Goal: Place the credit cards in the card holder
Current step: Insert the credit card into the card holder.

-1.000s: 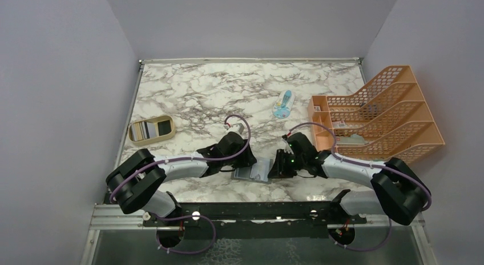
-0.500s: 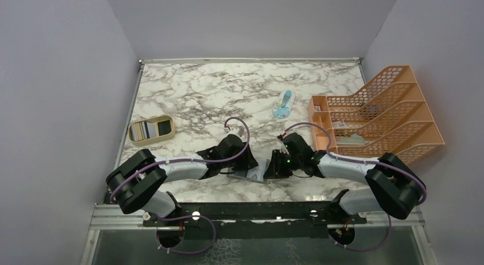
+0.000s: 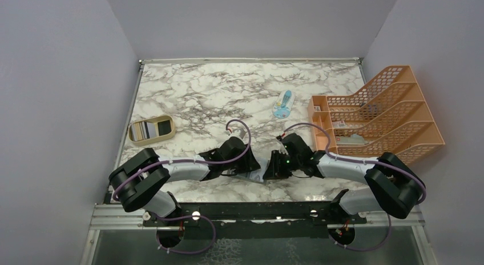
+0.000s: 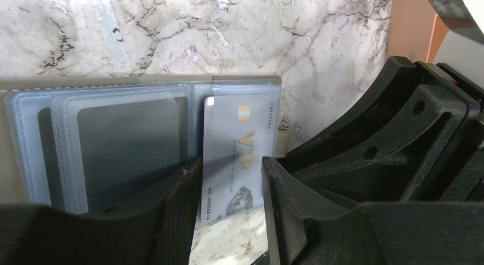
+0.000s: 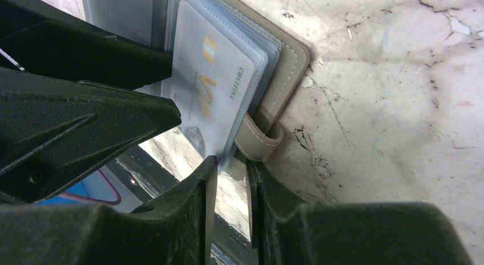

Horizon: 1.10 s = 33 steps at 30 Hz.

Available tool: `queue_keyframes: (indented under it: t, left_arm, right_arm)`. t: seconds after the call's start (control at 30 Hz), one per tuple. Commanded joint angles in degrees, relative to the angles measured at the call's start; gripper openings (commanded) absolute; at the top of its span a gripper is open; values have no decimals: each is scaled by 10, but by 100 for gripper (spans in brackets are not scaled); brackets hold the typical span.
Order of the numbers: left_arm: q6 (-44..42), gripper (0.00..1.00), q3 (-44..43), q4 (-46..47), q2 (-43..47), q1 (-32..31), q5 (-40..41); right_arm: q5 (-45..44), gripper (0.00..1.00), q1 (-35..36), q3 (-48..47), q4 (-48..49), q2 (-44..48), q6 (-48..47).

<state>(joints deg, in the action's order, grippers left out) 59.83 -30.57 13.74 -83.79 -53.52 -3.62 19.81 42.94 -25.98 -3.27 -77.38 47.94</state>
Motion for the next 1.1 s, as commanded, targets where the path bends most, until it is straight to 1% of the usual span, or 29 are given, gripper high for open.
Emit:
queue_keyframes:
  t: [0.0,0.13,0.2,0.3,0.43,0.5,0.63,0.83,0.97,1.07]
  left_arm:
    - [20,44,0,38,17,-8,-7]
    - [14,44,3,35,26,-7,-2]
    - [0,44,1,7,34,5,2]
    - [-38,45,-2,-50,62,35,18]
    - [-65,45,16,-66,101,88,-7]
    - [-75,45,15,-78,117,100,-8]
    - [-94,46,10,-105,138,117,-12]
    - [-120,47,21,-112,140,163,-49]
    - [-128,47,23,-110,139,186,-69]
    - [-133,47,22,-118,143,201,-81]
  right_arm:
    - [-19,26,8,-9,9,-23,-9]
    - [-13,27,11,-16,21,-34,-21]
    - [-11,27,18,-27,25,-39,-33]
    - [-16,27,33,-53,25,-58,-55]
    - [-11,28,54,-101,19,-106,-80]
    - [-7,28,63,-126,13,-126,-93]
    - [-22,31,65,-163,-53,-130,-139]
    - [-92,36,65,-189,-160,-78,-240]
    - [-125,37,64,-225,-191,-87,-291]
    - [-121,37,65,-241,-191,-92,-322]
